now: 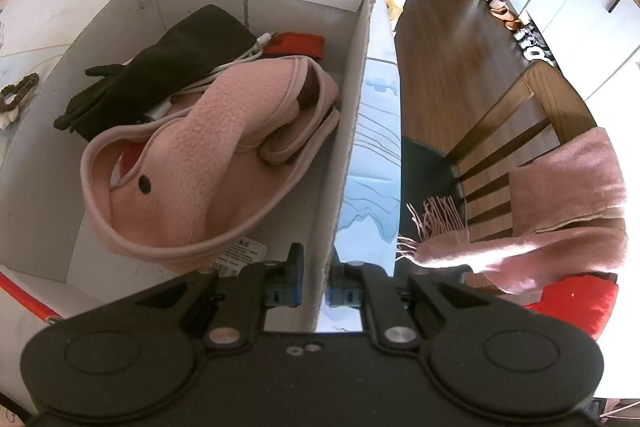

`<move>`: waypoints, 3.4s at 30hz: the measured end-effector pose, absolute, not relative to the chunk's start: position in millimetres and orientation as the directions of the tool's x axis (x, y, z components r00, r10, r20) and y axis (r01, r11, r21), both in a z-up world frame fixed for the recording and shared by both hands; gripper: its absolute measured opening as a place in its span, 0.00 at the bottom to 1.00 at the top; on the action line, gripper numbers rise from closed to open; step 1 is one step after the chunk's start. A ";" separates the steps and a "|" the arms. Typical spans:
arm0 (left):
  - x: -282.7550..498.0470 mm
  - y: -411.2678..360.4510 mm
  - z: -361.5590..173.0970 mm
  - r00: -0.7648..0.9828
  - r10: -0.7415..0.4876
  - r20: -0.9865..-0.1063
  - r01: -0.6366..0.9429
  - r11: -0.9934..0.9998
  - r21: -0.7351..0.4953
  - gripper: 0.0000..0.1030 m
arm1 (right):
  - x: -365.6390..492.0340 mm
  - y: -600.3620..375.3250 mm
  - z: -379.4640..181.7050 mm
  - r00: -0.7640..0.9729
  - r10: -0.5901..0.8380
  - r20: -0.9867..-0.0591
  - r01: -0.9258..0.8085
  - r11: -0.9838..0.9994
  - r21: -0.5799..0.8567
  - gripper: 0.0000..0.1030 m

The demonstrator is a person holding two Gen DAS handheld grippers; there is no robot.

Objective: Organize objects
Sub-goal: 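Lift and carry the tissue pack with the left gripper into the box, then lower the tissue pack onto the glove and open the left gripper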

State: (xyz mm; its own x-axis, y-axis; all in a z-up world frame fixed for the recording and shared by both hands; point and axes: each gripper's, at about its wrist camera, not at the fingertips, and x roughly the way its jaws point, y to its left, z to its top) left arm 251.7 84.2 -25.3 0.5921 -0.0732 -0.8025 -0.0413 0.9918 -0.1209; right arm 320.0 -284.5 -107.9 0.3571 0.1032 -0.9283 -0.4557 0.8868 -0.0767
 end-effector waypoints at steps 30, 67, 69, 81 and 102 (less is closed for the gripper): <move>314.5 -133.4 -4.1 0.546 -0.271 -0.793 0.411 0.911 -0.028 0.82 | 319.0 -285.0 -105.8 0.371 0.126 -0.920 -0.453 0.890 -0.061 0.05; 385.5 -165.9 -63.4 0.451 -0.184 -0.873 0.406 0.914 0.017 0.82 | 317.7 -289.4 -105.8 0.372 0.146 -0.916 -0.427 0.904 -0.029 0.04; 384.2 -164.7 -63.6 0.449 -0.188 -0.873 0.406 0.914 0.012 0.82 | 317.7 -289.4 -105.8 0.372 0.146 -0.916 -0.428 0.904 -0.030 0.04; 372.3 -154.1 -46.1 0.468 -0.241 -0.850 0.396 0.917 -0.042 0.83 | 317.6 -290.4 -105.3 0.371 0.142 -0.917 -0.435 0.900 -0.037 0.04; 319.5 -112.9 -0.3 0.531 -0.328 -0.781 0.405 0.908 -0.106 0.92 | 317.6 -290.2 -102.9 0.377 0.134 -0.916 -0.446 0.893 -0.053 0.05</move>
State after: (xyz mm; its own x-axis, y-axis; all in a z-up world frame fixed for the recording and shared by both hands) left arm 319.5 -112.9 -0.3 0.5310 -0.3280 -0.7813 0.4050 0.9082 -0.1060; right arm 317.6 -290.2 -102.9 0.3775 0.1338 -0.9163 -0.4461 0.8934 -0.0533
